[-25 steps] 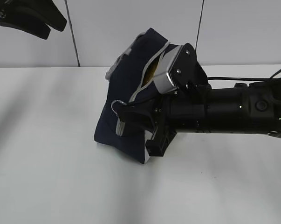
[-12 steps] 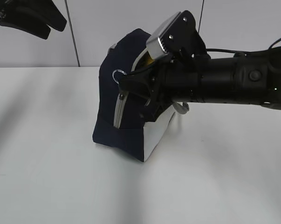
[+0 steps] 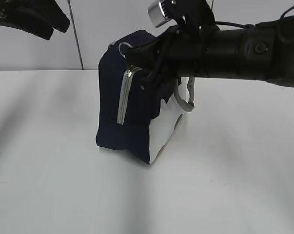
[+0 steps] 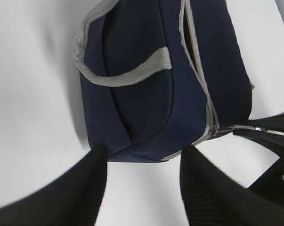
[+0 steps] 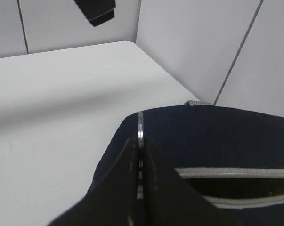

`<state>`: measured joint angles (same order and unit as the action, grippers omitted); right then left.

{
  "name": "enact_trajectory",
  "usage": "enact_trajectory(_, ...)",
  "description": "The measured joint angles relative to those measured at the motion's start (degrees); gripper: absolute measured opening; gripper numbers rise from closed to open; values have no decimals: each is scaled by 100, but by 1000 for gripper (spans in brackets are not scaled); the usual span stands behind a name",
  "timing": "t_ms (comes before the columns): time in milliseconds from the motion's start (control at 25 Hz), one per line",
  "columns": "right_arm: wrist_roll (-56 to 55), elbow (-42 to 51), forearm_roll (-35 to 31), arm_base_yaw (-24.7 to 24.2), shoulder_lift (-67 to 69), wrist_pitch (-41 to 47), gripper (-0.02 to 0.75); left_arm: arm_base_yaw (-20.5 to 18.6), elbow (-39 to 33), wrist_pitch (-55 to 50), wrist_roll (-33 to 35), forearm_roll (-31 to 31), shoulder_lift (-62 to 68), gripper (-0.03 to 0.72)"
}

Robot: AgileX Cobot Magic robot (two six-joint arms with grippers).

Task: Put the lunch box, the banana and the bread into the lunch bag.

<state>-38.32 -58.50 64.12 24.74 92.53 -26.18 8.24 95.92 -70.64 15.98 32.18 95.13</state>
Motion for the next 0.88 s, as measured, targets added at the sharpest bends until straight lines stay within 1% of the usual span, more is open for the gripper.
enact_trajectory(240, -11, -296, -9, 0, 0, 397, -16, 0, 0, 4, 108, 51, 27, 361)
enact_trajectory(480, -11, -531, -36, 0, 0, 755, -16, 0, 0, -6, 600, 591, 331, 361)
enact_trajectory(640, -11, -660, -46, 0, 0, 790, -16, 0, 0, -6, 1165, 876, 476, 361)
enact_trajectory(880, -111, -670, -46, 0, 0, 804, -16, 0, 0, -1, 2273, 1128, 664, 361)
